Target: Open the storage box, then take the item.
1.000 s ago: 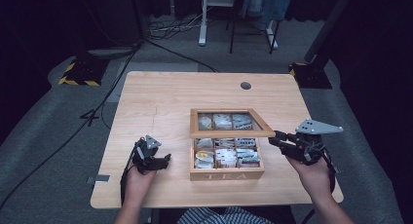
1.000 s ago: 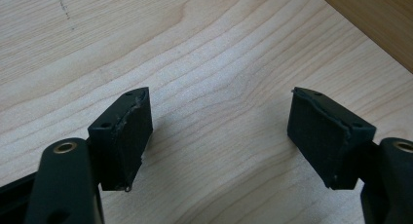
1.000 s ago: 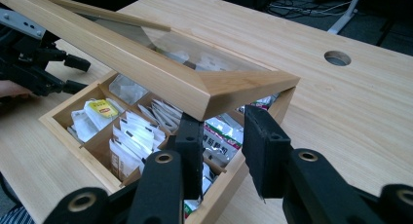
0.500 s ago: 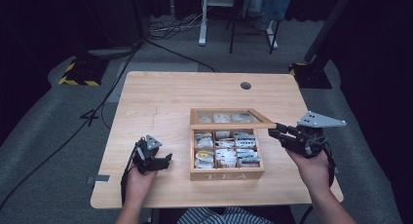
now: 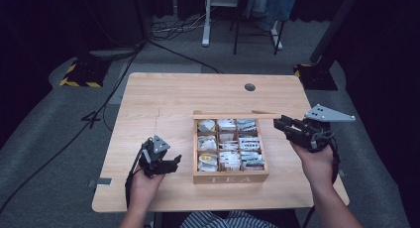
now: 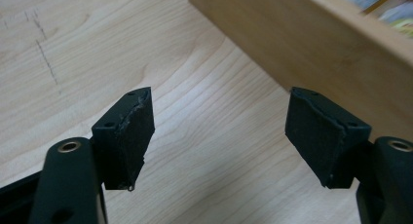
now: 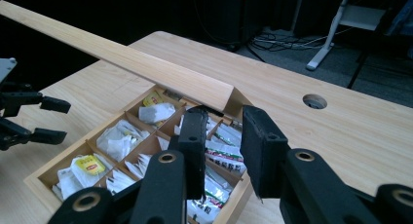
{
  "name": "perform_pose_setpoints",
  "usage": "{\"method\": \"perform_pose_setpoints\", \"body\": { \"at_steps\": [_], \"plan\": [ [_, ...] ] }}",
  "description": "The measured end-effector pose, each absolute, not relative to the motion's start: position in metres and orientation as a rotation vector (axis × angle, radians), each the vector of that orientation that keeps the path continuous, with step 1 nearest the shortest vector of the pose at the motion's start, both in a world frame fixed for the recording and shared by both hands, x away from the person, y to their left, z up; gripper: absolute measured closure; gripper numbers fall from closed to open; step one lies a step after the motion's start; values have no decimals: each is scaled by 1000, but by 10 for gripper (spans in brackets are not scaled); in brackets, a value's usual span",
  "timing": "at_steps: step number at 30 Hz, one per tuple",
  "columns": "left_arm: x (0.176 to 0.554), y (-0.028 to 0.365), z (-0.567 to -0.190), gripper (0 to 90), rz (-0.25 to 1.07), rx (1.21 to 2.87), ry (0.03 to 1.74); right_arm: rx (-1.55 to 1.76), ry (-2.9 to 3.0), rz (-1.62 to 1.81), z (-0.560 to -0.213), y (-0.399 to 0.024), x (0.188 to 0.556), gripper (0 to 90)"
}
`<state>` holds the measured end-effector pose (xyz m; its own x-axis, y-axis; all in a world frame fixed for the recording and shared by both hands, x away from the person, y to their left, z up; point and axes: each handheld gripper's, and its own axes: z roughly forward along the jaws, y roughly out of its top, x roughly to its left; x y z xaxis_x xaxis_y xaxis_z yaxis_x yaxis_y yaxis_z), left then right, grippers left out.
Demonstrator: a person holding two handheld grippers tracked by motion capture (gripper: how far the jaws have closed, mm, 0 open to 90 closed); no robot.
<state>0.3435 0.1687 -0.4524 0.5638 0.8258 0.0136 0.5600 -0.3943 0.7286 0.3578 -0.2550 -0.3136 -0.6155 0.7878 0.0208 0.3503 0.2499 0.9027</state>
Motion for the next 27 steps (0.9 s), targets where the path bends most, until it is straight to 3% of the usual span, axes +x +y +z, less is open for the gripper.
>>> {"method": "perform_pose_setpoints", "body": {
  "at_steps": [10,27],
  "plan": [
    [338,167,-426,276,376,2048,1034,1033,2072,1354,-310,-255,365,710],
    [338,131,-391,281,288,2111,821,1017,2048,1376,-313,-255,374,695]
  ]
}}
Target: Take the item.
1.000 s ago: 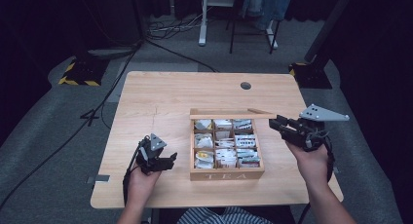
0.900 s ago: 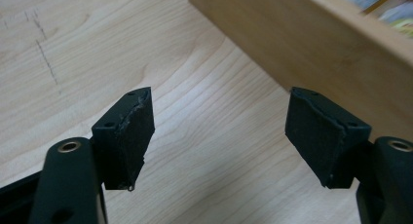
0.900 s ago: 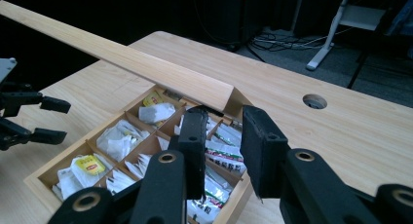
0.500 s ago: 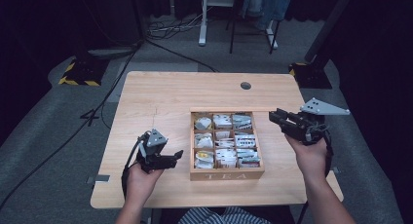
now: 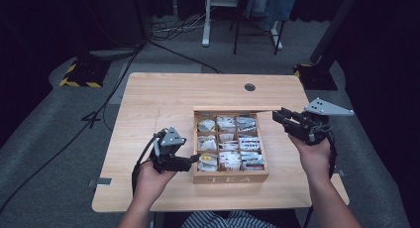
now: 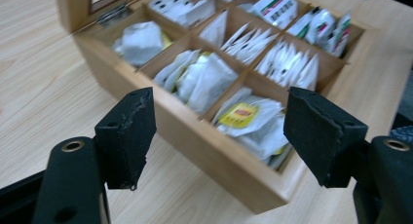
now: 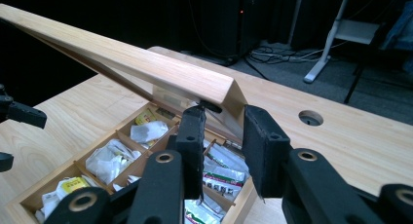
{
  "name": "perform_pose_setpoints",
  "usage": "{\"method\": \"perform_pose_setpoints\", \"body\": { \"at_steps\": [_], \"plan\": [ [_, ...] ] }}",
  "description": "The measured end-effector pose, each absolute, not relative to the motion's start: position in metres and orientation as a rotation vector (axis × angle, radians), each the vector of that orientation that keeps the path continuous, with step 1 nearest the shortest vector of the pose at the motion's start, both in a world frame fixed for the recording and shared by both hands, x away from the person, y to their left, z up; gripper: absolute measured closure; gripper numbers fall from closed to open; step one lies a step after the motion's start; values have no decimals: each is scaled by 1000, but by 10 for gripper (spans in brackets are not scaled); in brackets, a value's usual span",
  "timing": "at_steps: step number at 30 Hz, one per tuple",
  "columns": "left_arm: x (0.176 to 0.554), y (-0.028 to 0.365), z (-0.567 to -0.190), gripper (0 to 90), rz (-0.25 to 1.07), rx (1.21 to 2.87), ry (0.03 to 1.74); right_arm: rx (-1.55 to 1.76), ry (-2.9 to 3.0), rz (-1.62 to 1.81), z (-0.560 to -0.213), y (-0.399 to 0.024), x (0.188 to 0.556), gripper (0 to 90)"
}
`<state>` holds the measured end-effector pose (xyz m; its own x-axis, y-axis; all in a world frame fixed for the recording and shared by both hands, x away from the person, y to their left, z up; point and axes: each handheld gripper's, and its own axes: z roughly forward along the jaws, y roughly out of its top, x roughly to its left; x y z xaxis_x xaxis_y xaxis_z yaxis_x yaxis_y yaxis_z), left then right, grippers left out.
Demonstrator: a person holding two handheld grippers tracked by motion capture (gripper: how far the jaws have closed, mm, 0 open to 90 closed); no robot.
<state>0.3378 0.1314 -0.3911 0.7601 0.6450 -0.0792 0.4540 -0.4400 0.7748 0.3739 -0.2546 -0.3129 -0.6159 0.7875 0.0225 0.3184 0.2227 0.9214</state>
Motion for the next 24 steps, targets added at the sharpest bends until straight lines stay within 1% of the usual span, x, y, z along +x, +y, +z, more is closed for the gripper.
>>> {"method": "perform_pose_setpoints", "body": {
  "at_steps": [7,12,19,24],
  "plan": [
    [341,112,-380,268,263,2146,761,1027,2050,1384,-314,-255,375,694],
    [343,96,-375,224,207,2173,692,1024,2049,1390,-314,-255,377,695],
    [347,77,-371,260,169,2183,651,1017,2049,1396,-314,-256,379,695],
    [348,68,-370,271,177,2168,647,1026,2047,1391,-315,-255,380,694]
  ]
}}
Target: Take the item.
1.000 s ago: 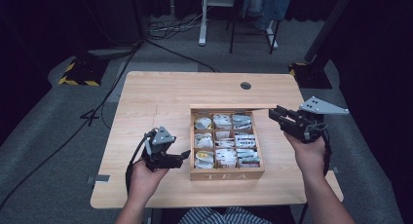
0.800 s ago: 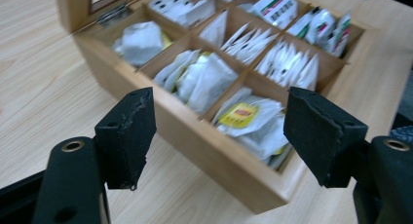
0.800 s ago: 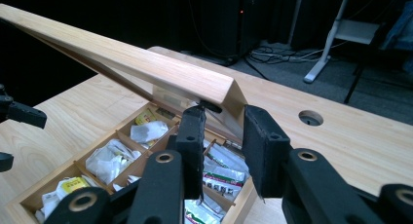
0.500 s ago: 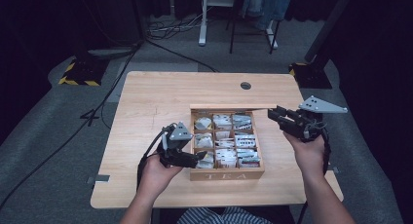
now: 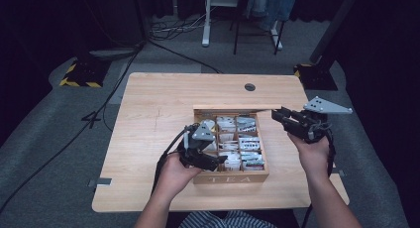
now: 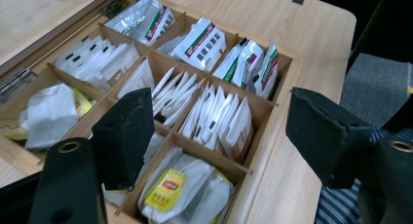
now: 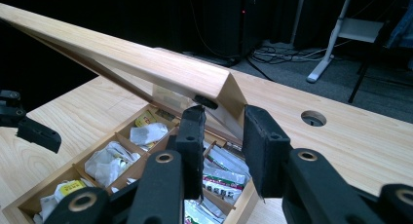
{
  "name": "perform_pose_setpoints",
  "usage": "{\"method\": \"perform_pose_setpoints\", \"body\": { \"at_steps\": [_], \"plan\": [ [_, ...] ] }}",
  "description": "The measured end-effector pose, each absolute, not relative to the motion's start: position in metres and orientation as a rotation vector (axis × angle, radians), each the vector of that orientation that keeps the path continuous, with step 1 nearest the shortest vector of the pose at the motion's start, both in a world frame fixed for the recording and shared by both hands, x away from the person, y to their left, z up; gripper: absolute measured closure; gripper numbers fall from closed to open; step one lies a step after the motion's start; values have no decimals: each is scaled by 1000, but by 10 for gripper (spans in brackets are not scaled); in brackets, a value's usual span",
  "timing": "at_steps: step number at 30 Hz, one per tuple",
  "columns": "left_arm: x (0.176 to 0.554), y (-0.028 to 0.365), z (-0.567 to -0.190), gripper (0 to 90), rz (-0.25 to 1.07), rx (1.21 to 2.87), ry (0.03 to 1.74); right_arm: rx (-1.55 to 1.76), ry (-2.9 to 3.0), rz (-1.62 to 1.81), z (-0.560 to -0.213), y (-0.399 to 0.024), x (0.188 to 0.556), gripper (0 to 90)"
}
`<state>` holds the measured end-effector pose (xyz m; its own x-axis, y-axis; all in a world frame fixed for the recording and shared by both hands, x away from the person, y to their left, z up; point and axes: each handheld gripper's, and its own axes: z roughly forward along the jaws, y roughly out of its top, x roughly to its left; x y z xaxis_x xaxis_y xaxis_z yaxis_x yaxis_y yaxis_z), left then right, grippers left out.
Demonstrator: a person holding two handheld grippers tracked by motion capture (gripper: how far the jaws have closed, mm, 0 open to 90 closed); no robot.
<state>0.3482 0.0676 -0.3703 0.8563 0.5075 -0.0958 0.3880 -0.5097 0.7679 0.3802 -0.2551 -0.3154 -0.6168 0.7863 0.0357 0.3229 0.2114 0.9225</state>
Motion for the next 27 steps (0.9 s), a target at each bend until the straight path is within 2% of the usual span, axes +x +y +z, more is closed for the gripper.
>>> {"method": "perform_pose_setpoints", "body": {
  "at_steps": [5,8,11,20,27],
  "plan": [
    [345,69,-375,302,175,2120,635,1025,2051,1390,-316,-255,380,694],
    [346,68,-379,343,147,2090,625,1023,2049,1390,-316,-255,380,694],
    [346,62,-383,421,123,2083,594,1024,2047,1389,-316,-255,380,694],
    [349,38,-401,583,51,2191,553,1019,2050,1386,-317,-255,380,694],
    [354,32,-412,649,13,2230,575,1018,2050,1388,-317,-255,380,694]
  ]
}}
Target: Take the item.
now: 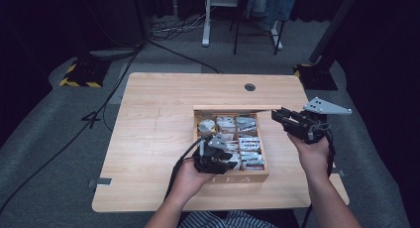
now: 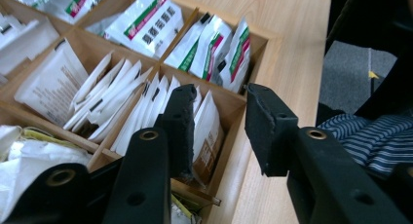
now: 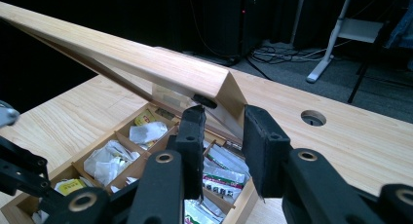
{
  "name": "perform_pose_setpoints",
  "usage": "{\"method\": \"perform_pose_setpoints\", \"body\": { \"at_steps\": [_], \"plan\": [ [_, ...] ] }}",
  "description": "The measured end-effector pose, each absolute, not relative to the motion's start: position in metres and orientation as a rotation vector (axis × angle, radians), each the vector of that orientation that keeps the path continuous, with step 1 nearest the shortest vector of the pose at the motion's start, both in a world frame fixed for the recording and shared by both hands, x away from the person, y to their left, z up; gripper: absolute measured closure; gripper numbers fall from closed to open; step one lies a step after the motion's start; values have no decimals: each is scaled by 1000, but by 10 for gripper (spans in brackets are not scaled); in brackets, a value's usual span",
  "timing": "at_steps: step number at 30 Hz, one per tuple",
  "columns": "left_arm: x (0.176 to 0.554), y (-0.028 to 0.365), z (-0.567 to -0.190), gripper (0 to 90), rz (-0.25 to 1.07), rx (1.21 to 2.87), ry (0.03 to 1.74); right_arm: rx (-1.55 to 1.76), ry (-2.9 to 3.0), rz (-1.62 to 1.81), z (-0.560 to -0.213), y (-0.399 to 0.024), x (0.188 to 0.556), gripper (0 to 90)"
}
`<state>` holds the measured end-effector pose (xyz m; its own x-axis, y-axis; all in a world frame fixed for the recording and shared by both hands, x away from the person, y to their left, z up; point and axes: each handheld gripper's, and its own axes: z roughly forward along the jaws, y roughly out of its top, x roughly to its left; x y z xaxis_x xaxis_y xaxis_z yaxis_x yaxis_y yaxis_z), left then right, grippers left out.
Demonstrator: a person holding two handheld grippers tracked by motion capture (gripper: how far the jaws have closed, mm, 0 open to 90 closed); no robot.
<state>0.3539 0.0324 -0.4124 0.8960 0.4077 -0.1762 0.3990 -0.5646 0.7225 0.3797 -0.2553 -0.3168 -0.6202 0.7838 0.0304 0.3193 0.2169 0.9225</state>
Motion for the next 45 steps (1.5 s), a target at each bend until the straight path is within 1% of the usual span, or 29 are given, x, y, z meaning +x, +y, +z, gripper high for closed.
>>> {"method": "perform_pose_setpoints", "body": {
  "at_steps": [7,13,19,26,29,33,41,45],
  "plan": [
    [356,27,-420,679,29,2274,594,1017,2049,1387,-317,-255,380,695],
    [354,25,-421,740,37,2307,569,1018,2051,1387,-317,-255,380,694],
    [352,25,-420,782,30,2310,551,1019,2050,1385,-317,-255,380,695],
    [356,29,-422,787,39,2300,595,1024,2052,1387,-318,-255,380,694],
    [357,32,-423,770,49,2280,618,1022,2053,1388,-318,-255,380,694],
    [356,30,-423,770,47,2294,601,1022,2053,1387,-318,-255,380,694],
    [355,24,-426,829,20,2336,562,1021,2053,1388,-318,-255,380,694],
    [357,23,-430,829,16,2353,573,1023,2052,1388,-318,-255,380,694]
  ]
}}
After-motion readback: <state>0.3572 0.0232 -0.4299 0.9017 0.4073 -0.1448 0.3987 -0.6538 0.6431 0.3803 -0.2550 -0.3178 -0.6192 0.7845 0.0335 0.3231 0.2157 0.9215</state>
